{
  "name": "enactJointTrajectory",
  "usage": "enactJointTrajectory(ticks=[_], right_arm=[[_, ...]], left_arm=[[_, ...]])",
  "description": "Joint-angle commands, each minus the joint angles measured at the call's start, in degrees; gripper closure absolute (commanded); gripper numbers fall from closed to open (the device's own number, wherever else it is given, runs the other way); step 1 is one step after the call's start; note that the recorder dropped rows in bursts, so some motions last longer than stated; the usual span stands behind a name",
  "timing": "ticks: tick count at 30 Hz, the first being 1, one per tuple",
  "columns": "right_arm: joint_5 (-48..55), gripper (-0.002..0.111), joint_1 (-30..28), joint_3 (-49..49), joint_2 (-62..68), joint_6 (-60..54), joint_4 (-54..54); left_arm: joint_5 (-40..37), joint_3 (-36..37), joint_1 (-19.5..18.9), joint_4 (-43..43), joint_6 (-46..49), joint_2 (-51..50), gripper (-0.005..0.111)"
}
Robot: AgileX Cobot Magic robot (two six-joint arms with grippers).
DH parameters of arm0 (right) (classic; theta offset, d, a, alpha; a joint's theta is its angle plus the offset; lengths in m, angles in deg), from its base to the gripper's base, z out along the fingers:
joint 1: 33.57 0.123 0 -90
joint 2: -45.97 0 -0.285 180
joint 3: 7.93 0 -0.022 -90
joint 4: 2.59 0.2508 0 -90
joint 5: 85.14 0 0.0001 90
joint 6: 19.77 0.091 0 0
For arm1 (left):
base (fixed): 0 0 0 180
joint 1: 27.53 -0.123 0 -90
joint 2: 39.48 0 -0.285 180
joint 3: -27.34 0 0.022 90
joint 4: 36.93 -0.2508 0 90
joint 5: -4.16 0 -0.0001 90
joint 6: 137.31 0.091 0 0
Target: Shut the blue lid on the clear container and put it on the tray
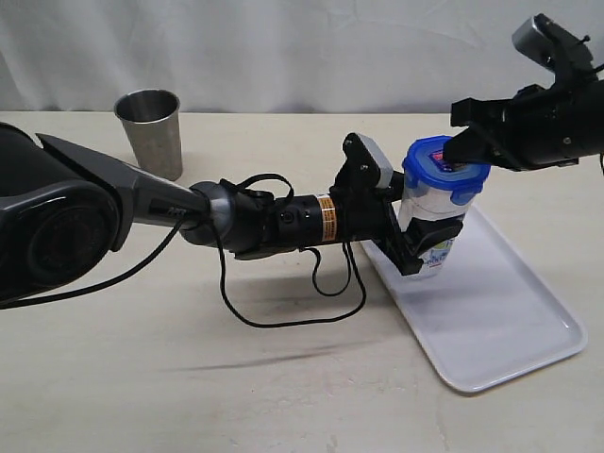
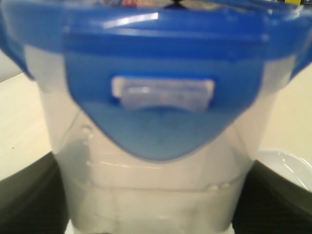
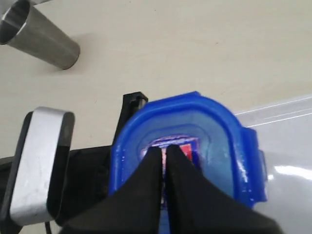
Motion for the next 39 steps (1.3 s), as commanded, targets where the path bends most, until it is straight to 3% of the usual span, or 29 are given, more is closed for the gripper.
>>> enactJointTrajectory(ticks=[1, 3, 9, 12, 21, 34, 39], right_arm=[[-2.7, 0.104, 0.2, -0.1, 1.3, 4.6, -6.8], [-2.7, 0.104, 0.2, -0.1, 1.7, 4.8, -6.8], [-2.6, 0.104, 0.2, -0.1, 2.8, 4.8, -6.8], [-2.6, 0.104, 0.2, -0.1, 2.9, 4.8, -6.8], [-2.6, 0.104, 0.2, -0.1, 2.9, 4.8, -6.8], [-2.7, 0.104, 0.2, -0.1, 2.9, 4.8, -6.7], [-2.7, 0.104, 0.2, -0.1, 2.9, 4.8, -6.7]], left_arm=[[-2.5, 0.1, 0.2, -1.2, -0.3, 0.1, 0.101], [-2.6, 0.1, 0.2, -1.2, -0.3, 0.1, 0.09], [-2.6, 0.1, 0.1, -0.8, 0.6, 0.1, 0.04], [-2.6, 0.1, 0.1, -0.5, 0.7, 0.1, 0.029], [-2.8, 0.1, -0.2, -1.8, 0.7, 0.6, 0.027], [-2.7, 0.1, -4.9, -22.2, -9.1, 4.8, 0.027], [-3.0, 0.1, -7.5, -30.8, -19.1, 6.5, 0.027]])
